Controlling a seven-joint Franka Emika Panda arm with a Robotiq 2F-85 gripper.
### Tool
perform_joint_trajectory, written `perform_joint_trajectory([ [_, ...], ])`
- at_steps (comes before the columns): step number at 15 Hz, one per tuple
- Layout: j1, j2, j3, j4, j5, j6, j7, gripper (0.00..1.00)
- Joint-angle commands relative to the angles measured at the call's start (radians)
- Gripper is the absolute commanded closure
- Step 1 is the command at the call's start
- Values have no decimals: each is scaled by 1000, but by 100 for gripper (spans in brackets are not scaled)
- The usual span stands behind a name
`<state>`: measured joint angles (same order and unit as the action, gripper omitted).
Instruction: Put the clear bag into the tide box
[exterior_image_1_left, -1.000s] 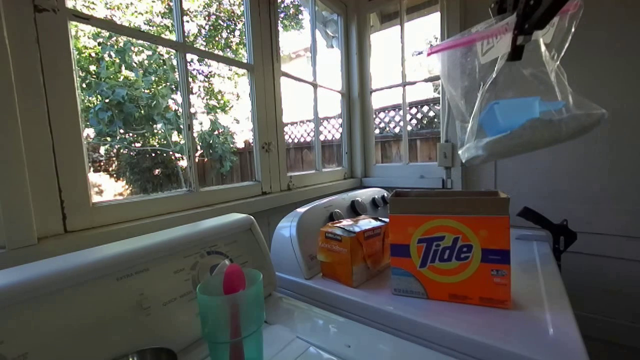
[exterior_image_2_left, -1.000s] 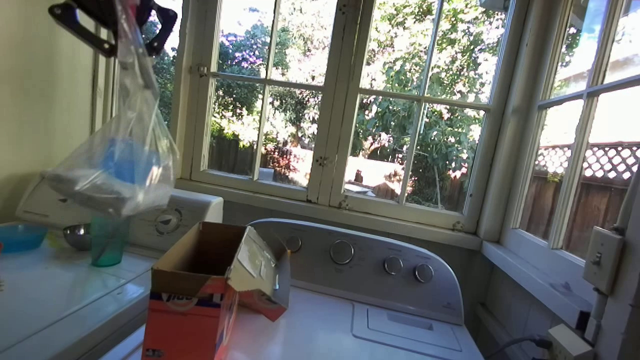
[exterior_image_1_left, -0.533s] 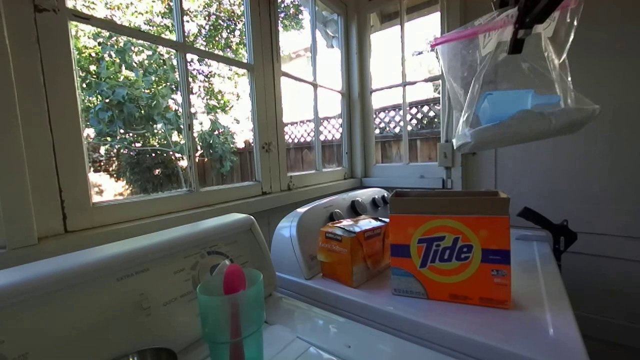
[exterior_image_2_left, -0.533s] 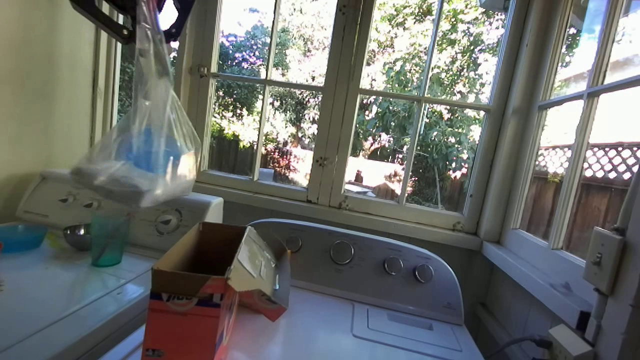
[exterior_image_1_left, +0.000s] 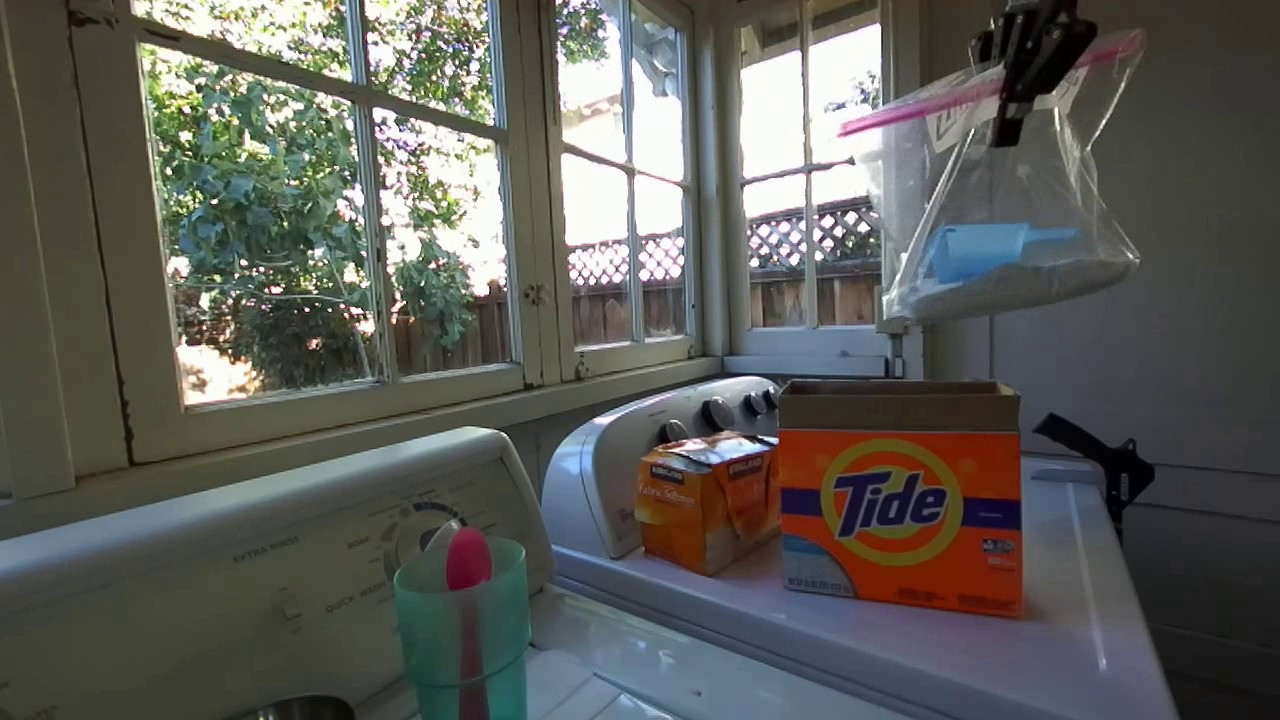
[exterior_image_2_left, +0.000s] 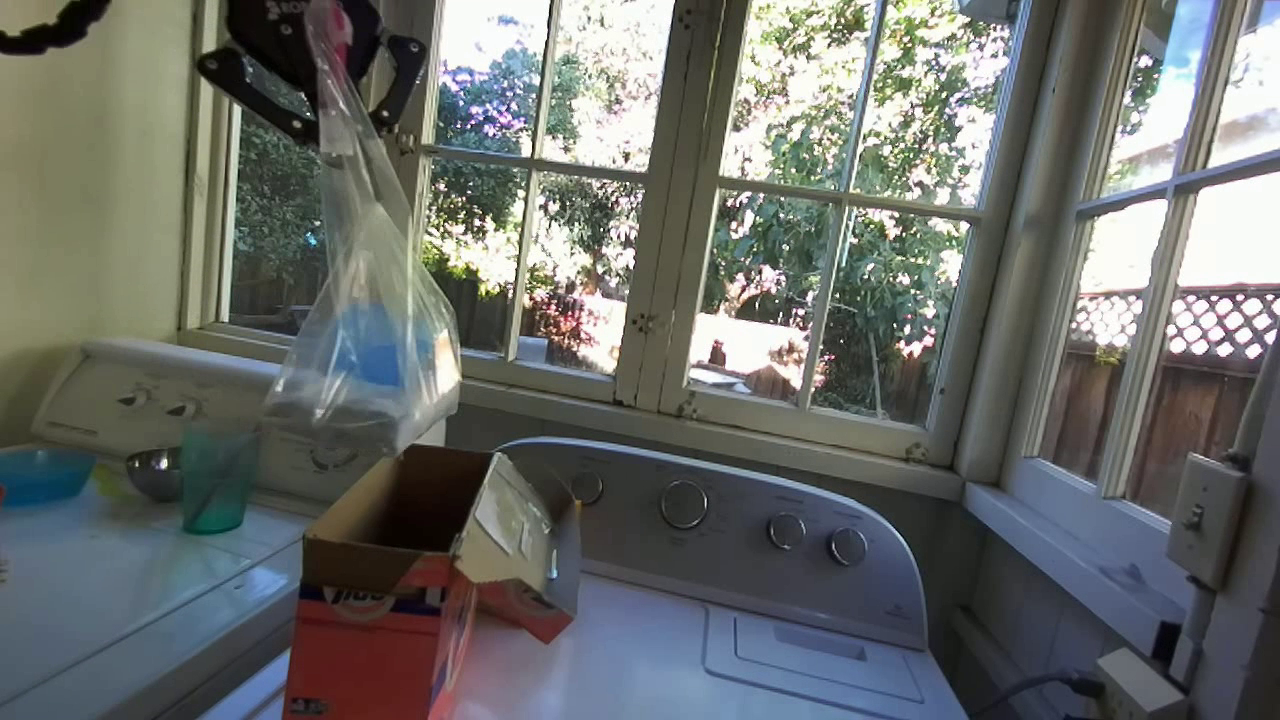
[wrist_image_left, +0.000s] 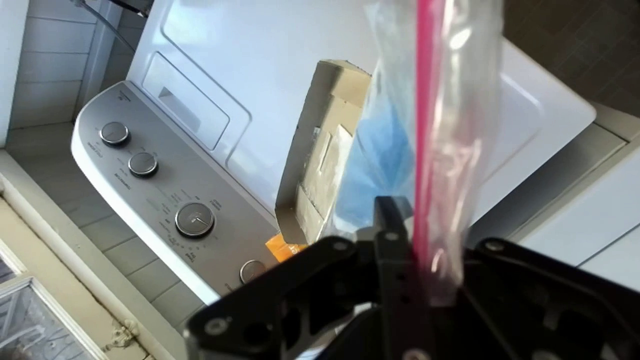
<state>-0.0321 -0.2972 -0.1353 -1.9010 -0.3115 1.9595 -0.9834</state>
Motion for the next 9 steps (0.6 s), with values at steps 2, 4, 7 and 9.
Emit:
perform_joint_trajectory([
  [2,-28,54,13,8,-60,55,105,100],
  [4,-34,77,9,10,-68,71,129,100],
  [7,-38,103,9,15,-69,89,138,100],
  [9,-41,120,11,23,-74,97,143,100],
])
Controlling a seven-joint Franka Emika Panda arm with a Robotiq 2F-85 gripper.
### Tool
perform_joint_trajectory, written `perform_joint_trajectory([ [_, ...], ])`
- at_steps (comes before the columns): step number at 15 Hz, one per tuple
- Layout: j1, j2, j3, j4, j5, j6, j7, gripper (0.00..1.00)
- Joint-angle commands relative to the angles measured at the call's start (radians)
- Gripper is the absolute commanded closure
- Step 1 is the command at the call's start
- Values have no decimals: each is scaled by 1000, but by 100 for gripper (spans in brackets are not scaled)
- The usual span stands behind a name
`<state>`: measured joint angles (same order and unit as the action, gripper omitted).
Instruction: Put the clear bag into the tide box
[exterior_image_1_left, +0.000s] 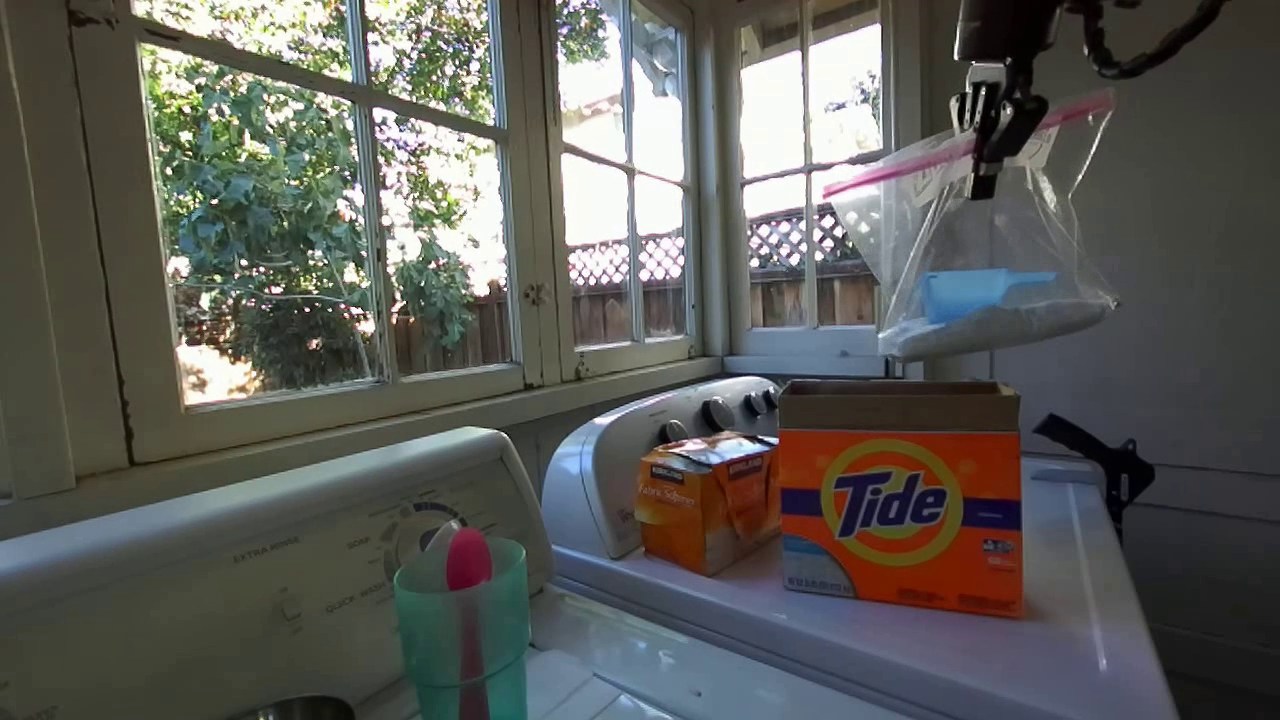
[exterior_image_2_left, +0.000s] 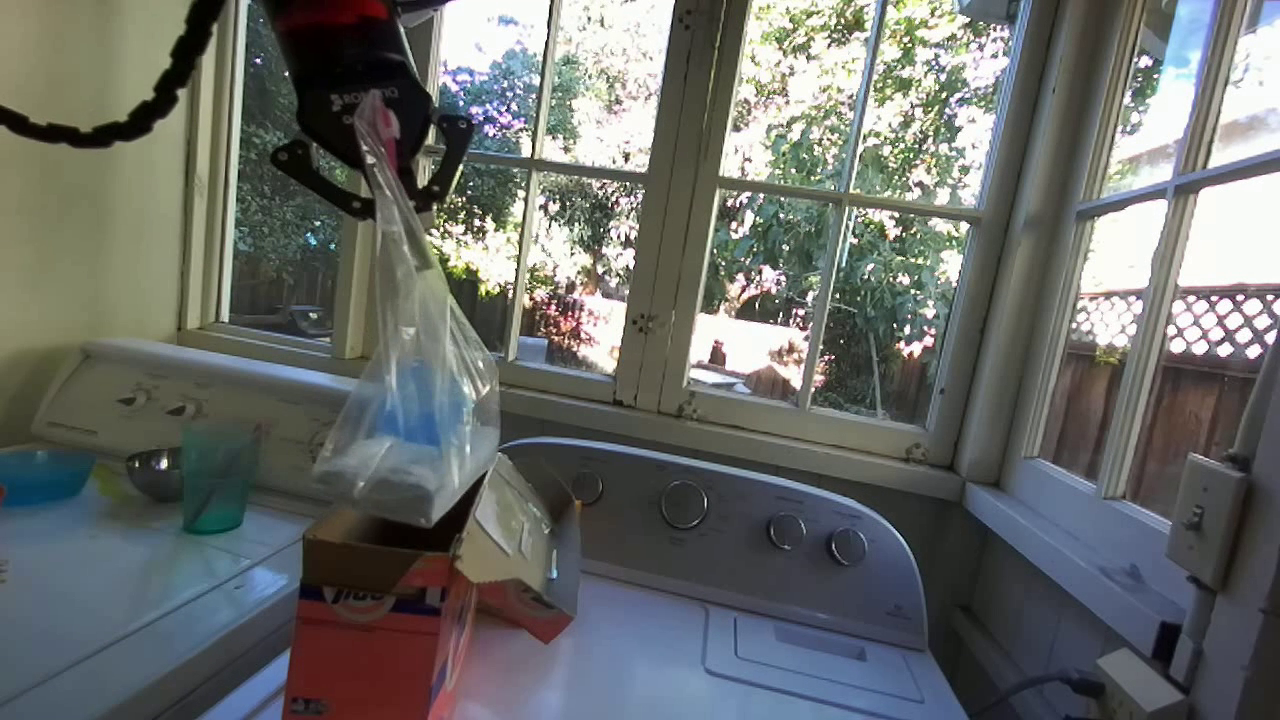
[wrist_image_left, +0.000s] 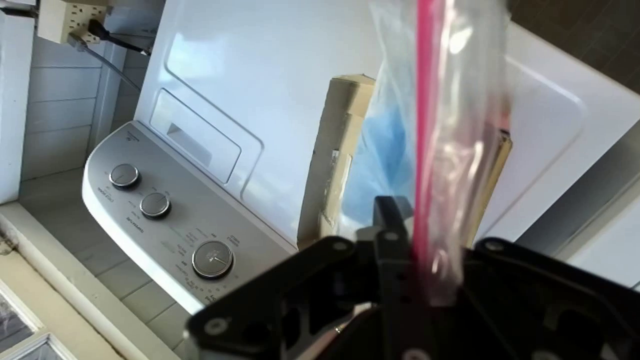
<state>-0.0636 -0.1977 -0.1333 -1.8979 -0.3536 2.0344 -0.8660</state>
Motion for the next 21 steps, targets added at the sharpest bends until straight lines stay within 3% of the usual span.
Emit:
perform_joint_trajectory([
  [1,-11,28,9,23,-36,29,29,100],
  [21,8,167,65,118,-17,62,48,100],
])
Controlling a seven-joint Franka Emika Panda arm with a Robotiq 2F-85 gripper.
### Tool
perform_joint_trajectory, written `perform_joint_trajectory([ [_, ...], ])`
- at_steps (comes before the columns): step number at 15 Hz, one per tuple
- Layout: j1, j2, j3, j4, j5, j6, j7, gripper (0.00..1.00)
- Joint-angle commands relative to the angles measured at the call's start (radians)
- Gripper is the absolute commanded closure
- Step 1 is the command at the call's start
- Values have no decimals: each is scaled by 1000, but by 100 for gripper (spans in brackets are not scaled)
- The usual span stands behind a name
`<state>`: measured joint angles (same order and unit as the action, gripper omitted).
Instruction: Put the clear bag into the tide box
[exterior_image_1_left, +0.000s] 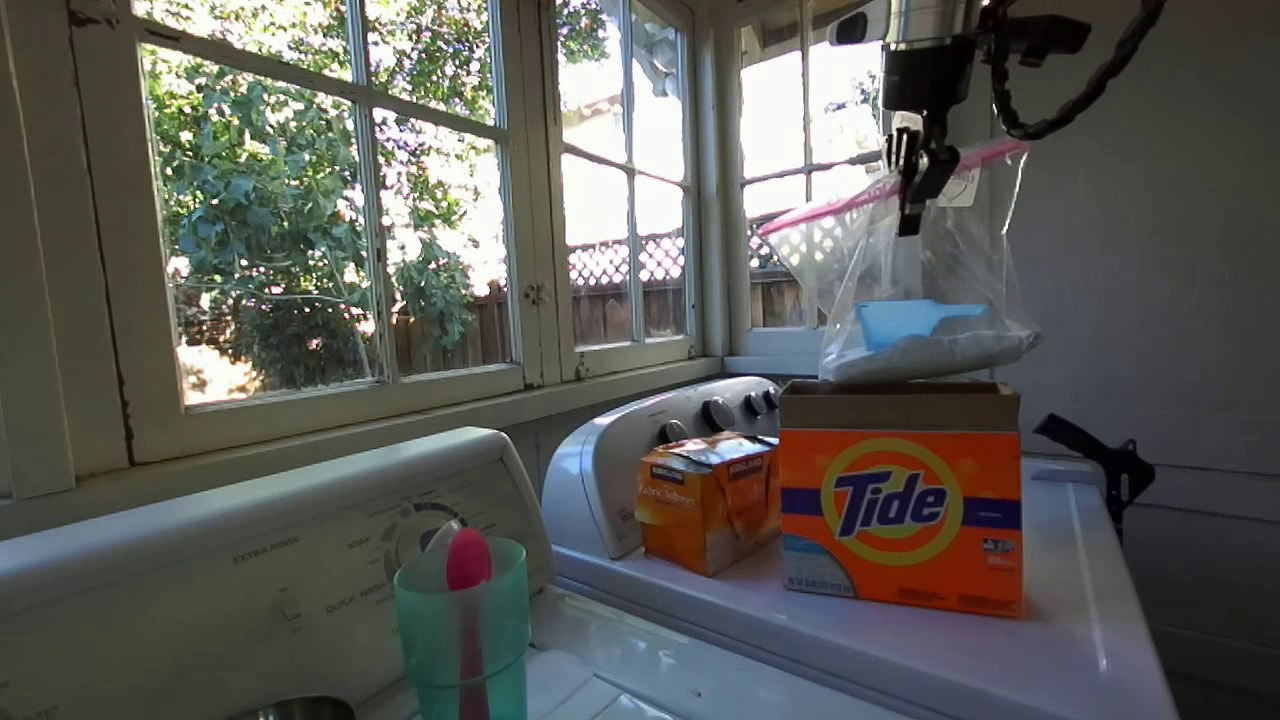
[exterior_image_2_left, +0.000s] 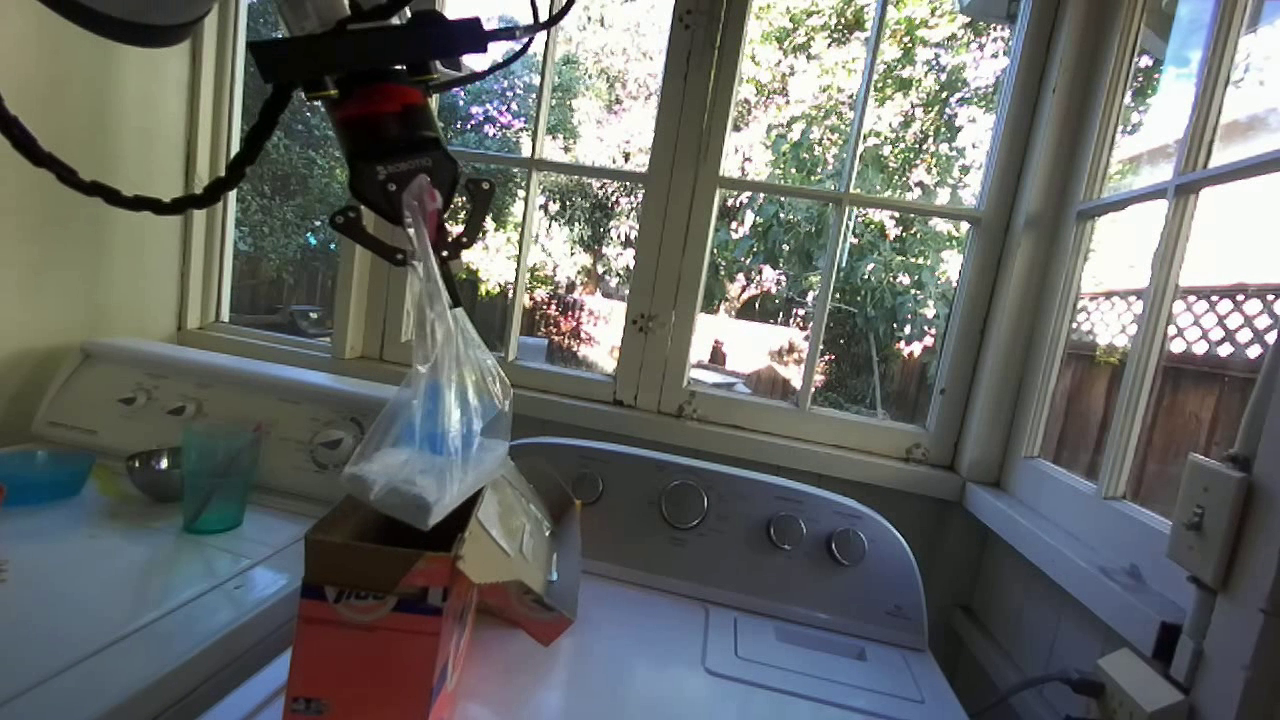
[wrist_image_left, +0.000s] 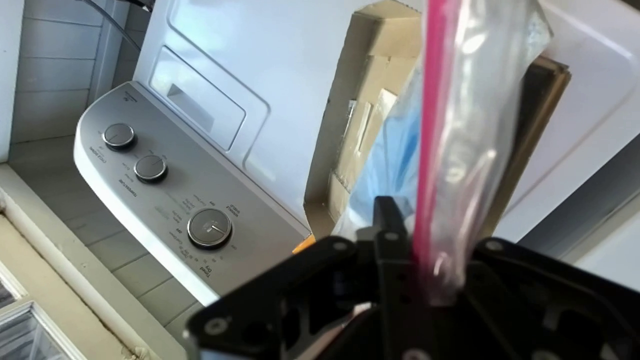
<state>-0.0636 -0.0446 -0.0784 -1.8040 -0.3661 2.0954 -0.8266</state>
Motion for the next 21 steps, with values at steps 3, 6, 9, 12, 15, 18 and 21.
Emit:
perform_joint_trajectory([
  [3,17,-3,27,25,-11,-4,5,100],
  [6,27,4,39,35,-5,2,-17,100],
  [9,32,9,44,24,-1,4,-25,100],
  [12,29,13,44,22,-7,5,-18,100],
  [15,27,12,41,19,2,1,-18,100],
  [18,26,-2,40,-5,26,-17,-44,100],
  [21,23,-13,36,-45,35,8,-57,100],
])
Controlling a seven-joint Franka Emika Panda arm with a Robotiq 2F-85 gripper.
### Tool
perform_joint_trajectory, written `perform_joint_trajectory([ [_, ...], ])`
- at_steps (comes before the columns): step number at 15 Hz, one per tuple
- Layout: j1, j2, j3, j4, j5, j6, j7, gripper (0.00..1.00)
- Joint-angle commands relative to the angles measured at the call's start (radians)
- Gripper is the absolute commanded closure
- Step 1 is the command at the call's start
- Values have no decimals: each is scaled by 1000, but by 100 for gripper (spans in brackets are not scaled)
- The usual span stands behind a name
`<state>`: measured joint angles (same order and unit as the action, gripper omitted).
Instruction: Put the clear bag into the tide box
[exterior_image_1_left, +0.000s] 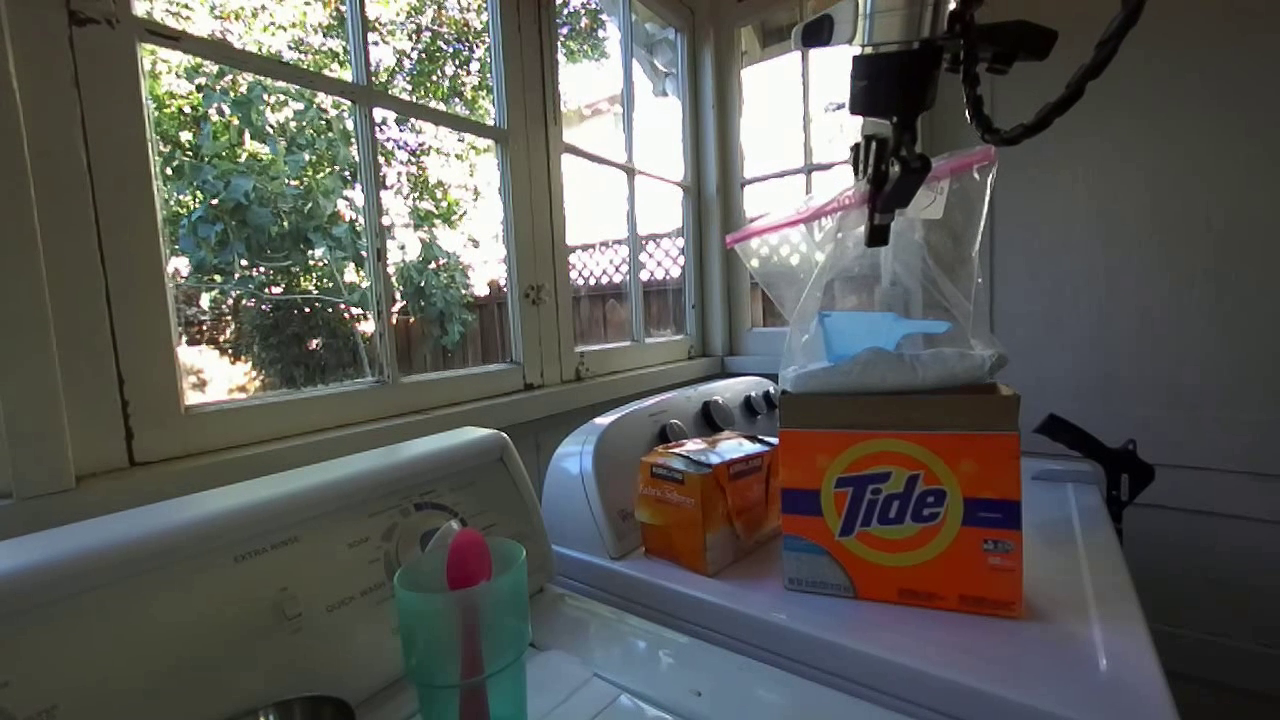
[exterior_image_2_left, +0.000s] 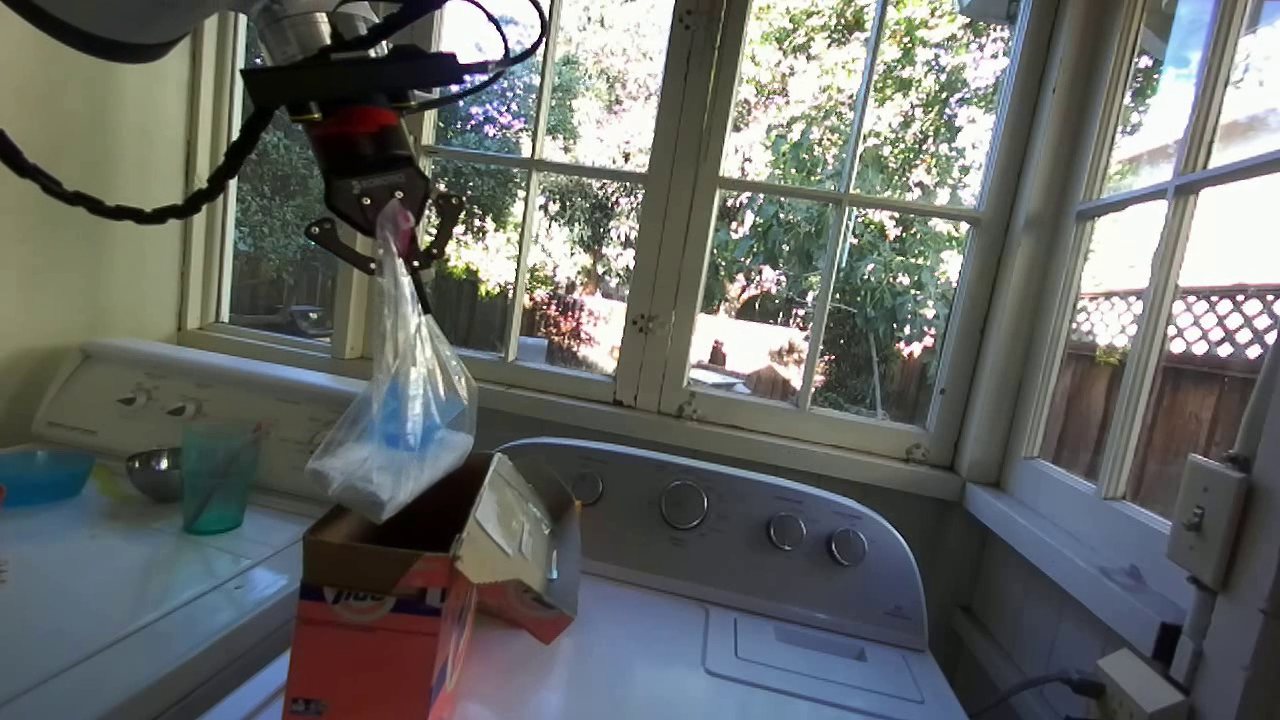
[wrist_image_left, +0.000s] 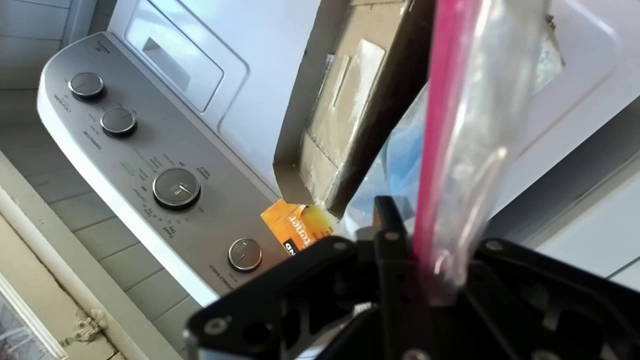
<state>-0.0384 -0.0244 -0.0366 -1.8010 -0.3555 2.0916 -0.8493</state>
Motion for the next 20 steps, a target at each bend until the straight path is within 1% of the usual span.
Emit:
perform_joint_trajectory([
  [1,-3,-37,-8,-60,31,19,-41,100],
  [4,-8,-48,-18,-82,46,30,-88,100],
  [7,-16,-56,-33,-72,66,14,-154,100],
  [11,-20,-63,-46,-87,79,24,-209,100],
  [13,-21,-65,-51,-100,104,27,-218,100],
  [14,-18,-30,-45,-56,75,2,-186,99],
  [19,-19,-33,-47,-66,90,2,-195,100],
  [20,-16,-34,-45,-67,85,24,-204,100],
])
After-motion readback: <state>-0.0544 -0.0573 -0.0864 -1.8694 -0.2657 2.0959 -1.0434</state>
